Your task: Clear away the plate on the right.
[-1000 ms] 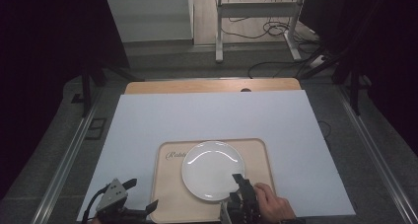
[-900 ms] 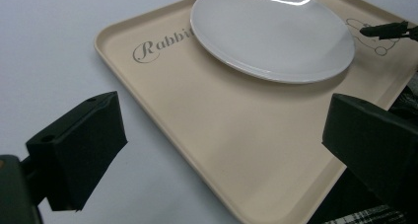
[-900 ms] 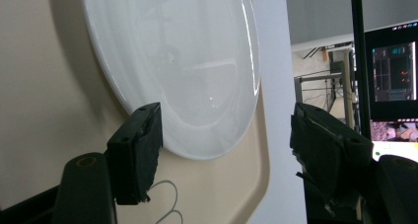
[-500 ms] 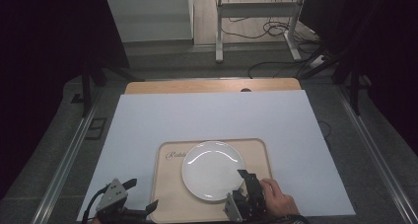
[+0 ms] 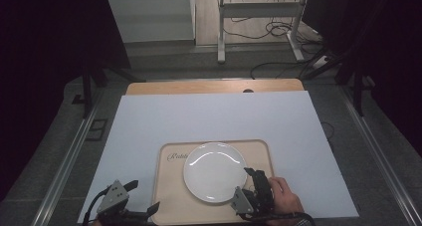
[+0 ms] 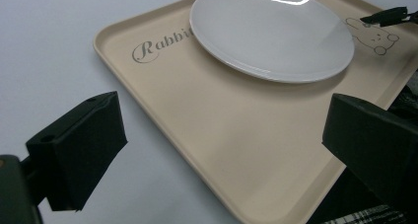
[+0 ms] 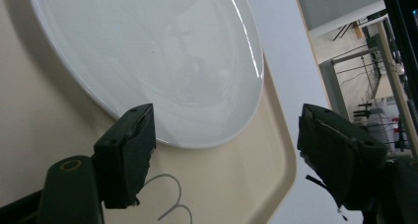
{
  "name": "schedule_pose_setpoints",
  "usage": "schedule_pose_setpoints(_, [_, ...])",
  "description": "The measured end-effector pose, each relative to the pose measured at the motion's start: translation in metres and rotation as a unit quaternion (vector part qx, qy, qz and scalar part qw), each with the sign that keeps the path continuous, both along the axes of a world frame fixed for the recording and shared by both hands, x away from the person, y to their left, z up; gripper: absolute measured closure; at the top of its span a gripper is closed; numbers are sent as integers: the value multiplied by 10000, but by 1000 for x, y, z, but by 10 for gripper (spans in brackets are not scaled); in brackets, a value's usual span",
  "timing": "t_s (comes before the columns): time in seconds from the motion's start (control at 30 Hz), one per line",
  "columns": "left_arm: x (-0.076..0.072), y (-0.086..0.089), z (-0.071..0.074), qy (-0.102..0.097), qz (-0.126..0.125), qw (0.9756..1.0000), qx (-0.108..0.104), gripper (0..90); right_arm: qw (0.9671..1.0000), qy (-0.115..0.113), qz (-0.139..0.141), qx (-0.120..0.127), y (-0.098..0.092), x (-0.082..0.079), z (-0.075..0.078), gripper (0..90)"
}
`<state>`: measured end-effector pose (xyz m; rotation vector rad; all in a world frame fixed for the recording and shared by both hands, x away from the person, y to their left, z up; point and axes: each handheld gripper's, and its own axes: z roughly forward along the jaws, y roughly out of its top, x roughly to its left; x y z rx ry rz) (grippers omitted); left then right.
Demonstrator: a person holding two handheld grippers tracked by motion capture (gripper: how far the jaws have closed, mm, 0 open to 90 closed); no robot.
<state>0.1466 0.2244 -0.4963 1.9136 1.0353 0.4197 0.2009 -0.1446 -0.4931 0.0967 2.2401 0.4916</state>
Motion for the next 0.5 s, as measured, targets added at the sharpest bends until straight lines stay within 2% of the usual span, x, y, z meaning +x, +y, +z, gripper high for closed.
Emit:
schedule_pose_setpoints(0.27, [0, 0, 0, 0, 1, 10000, -3, 27, 9986, 353, -108, 381, -6, 8, 5, 135])
schedule_pose_setpoints(0.5, [0, 0, 0, 0, 0, 10000, 1, 27, 9954, 620, -239, 691, -12, 17, 7, 72])
